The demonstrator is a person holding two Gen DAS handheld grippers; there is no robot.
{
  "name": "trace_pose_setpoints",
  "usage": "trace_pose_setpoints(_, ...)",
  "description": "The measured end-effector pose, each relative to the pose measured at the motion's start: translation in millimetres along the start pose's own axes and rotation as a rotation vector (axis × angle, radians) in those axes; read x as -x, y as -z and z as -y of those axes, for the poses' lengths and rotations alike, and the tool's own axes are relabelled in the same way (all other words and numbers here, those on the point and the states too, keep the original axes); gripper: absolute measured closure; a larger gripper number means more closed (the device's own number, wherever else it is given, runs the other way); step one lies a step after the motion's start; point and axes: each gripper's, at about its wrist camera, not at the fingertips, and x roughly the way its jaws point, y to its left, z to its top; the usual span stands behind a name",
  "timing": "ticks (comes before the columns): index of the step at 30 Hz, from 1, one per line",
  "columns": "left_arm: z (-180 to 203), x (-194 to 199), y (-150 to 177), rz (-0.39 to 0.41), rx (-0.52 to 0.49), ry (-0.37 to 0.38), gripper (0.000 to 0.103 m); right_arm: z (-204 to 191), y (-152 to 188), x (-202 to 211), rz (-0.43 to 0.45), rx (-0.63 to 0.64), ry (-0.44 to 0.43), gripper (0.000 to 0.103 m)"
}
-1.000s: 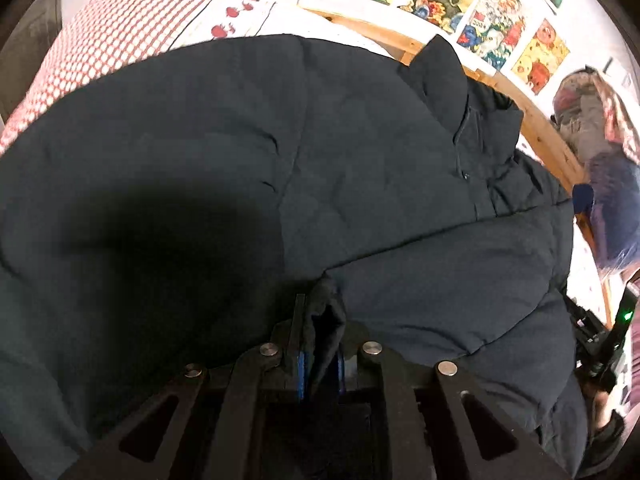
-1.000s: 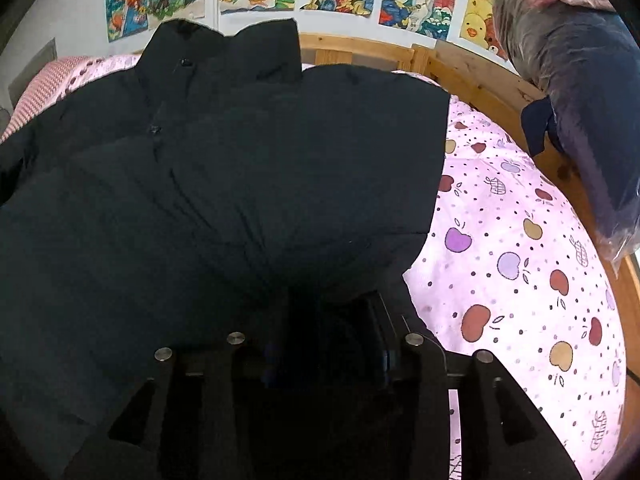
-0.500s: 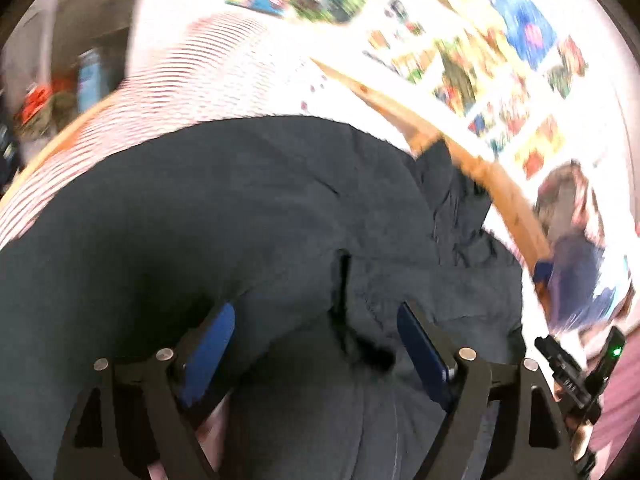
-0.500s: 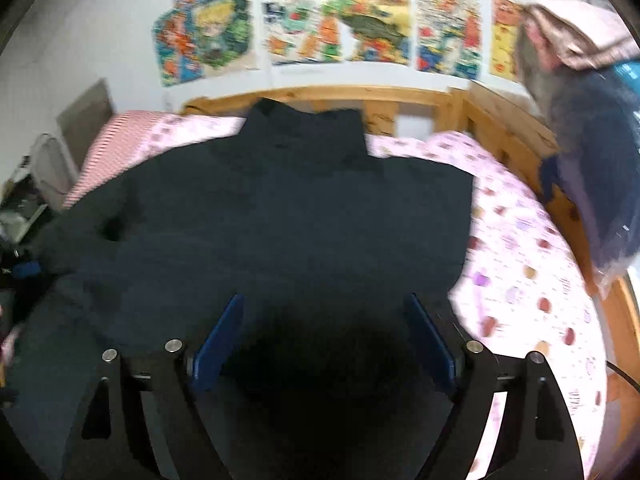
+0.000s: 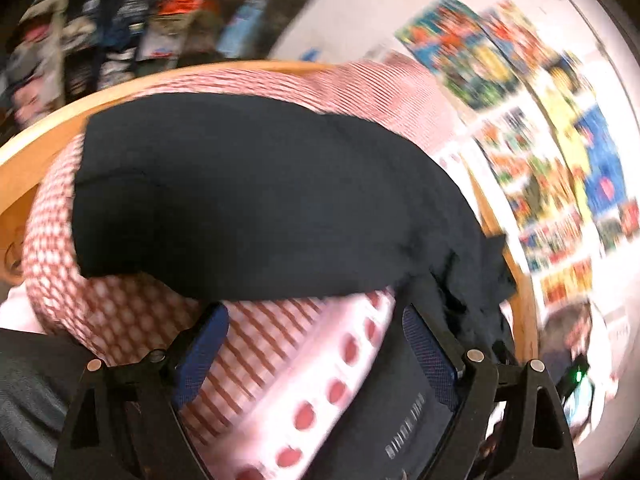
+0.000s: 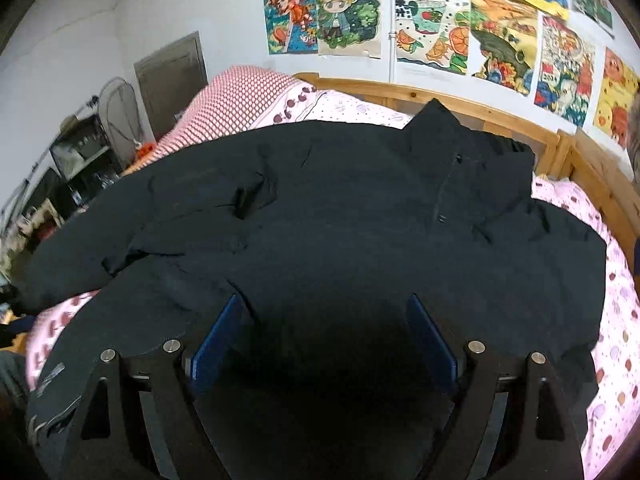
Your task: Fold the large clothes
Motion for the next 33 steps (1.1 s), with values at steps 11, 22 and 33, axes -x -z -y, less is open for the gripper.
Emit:
trace_pose_setpoints(11,-2,-30,-52,0.166,-0.056,-0.046,0.087,-17,16,-52,-0.104,-0.009,0.014,0.017)
trace_pose_setpoints(22,111,42,-153,0.418,-0.397,-0.008,0.094,8,14,-17,-0.030,-0.099,-0.054,0.016)
trace_pose_setpoints(33,291,63,-91,0.403,-0.866,0.158,0.094,79,29,61,0.059,-0.211,0.009,0.016)
